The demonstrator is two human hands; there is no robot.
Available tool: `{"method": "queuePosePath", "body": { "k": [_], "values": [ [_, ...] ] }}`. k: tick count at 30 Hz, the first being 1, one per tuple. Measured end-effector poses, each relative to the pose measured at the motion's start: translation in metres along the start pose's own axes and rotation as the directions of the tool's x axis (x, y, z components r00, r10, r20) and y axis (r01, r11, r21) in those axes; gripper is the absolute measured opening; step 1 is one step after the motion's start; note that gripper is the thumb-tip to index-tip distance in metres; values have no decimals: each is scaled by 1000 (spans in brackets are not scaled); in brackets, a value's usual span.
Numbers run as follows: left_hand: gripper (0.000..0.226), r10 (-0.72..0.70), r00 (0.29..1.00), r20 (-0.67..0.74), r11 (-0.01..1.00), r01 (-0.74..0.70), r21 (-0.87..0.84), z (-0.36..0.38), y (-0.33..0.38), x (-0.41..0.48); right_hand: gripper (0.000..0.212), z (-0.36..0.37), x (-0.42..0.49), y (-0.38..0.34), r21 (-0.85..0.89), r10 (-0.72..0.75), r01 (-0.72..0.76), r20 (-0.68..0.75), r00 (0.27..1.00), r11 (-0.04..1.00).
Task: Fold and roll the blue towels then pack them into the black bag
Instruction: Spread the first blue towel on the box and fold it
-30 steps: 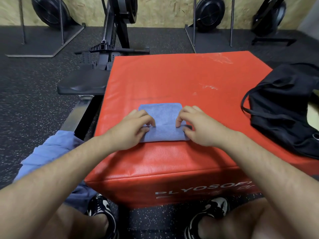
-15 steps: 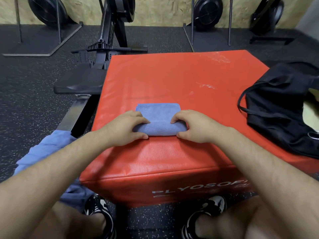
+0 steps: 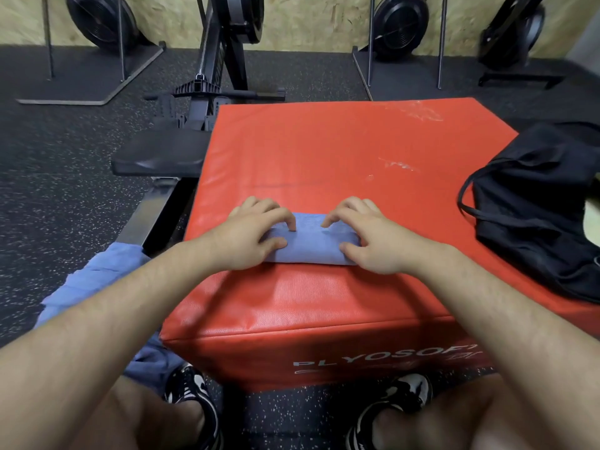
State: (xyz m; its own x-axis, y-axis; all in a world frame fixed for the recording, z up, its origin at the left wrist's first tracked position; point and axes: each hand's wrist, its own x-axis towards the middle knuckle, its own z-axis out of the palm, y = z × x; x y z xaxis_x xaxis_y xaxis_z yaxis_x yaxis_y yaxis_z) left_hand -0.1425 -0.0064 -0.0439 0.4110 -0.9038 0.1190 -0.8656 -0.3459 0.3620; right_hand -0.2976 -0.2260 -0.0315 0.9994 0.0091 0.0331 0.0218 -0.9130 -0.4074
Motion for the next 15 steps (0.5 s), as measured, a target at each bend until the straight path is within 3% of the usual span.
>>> {"method": "queuePosePath", "body": {
  "k": [5,8,11,15],
  "values": [
    [28,89,996,-24,985,-85,151,4,5,6,26,1,5,-3,-179,-60,48,-61,996,983],
    [46,59,997,43,969,-68,239,7,-2,7,45,3,6,4,-298,-42,42,7,999,954],
    [62,-18,995,94,984,1,180,13,-6,11,53,9,7,10,-187,2,-1,2,1000,982],
    [60,-75,990,123,992,61,113,11,-2,17,50,6,11,11,-80,38,-38,-5,999,996]
  ]
}}
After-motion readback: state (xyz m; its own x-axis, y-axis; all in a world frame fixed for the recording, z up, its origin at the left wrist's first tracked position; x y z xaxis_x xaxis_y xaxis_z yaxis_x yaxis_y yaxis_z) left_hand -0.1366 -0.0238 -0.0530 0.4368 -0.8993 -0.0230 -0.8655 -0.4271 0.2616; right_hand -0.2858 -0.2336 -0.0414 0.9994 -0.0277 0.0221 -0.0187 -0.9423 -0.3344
